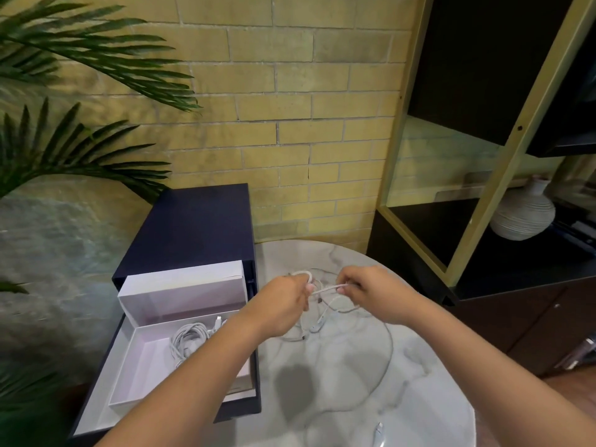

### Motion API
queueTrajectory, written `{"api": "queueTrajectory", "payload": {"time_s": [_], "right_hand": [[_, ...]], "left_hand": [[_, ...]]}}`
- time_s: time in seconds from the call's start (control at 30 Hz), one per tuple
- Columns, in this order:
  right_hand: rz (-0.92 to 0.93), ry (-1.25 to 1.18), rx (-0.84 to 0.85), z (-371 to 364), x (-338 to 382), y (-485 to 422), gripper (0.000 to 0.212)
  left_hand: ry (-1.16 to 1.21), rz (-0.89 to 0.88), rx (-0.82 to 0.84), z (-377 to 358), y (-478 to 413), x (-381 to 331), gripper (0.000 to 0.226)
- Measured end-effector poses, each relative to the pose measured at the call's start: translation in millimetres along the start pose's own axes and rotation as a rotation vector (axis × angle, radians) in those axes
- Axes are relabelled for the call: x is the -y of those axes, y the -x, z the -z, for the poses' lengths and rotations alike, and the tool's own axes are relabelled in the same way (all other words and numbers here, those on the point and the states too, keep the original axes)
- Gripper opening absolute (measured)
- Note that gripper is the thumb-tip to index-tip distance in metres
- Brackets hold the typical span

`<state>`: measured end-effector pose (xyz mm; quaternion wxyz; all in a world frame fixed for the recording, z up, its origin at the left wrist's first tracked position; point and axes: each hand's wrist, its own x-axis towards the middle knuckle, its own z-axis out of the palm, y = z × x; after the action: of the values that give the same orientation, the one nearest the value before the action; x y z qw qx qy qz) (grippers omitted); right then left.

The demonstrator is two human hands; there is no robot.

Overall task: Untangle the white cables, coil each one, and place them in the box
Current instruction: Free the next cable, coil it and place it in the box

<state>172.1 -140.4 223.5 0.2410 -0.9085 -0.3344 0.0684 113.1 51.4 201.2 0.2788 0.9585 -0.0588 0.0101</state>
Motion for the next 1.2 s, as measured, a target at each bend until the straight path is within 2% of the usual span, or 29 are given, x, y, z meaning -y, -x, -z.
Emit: {"api": "queueTrajectory", "payload": {"time_s": [0.13,0.23,0.6,0.83,0.93,1.03,1.2], "right_hand": [[-0.087,-0.051,-0.113,4.6,-15.6,-7.7,0.005],[-0.093,-0.037,-0.16,-2.5,-23.1,-12.1,0.008],[0.212,-0.108,-0.614,19.8,-7.4,-28.5,0.018],[0.233,-0.226,-0.628,25.9,1.9,-31.8,0.02],[0.272,-0.298,-0.686,32.0,10.9,-32.1,0.021],[0.267,-0.27,-0.718,38.8,15.7,-35.6,0.02],[0.003,-0.301,-0.409,19.7,10.7,-36.0,0.023]], "left_hand": [[-0.062,0.029,0.075,3.0,5.5,5.1,0.032],[0.072,0.059,0.001,3.7,6.8,5.8,0.034],[0.333,0.002,-0.223,19.6,2.2,-10.3,0.028],[0.508,-0.017,-0.276,25.7,4.2,-22.7,0.03],[0.569,-0.039,-0.276,28.9,5.9,-31.0,0.031],[0.681,-0.07,-0.288,33.2,7.6,-40.4,0.034],[0.943,-0.089,-0.263,38.9,4.9,-52.5,0.038]]}}
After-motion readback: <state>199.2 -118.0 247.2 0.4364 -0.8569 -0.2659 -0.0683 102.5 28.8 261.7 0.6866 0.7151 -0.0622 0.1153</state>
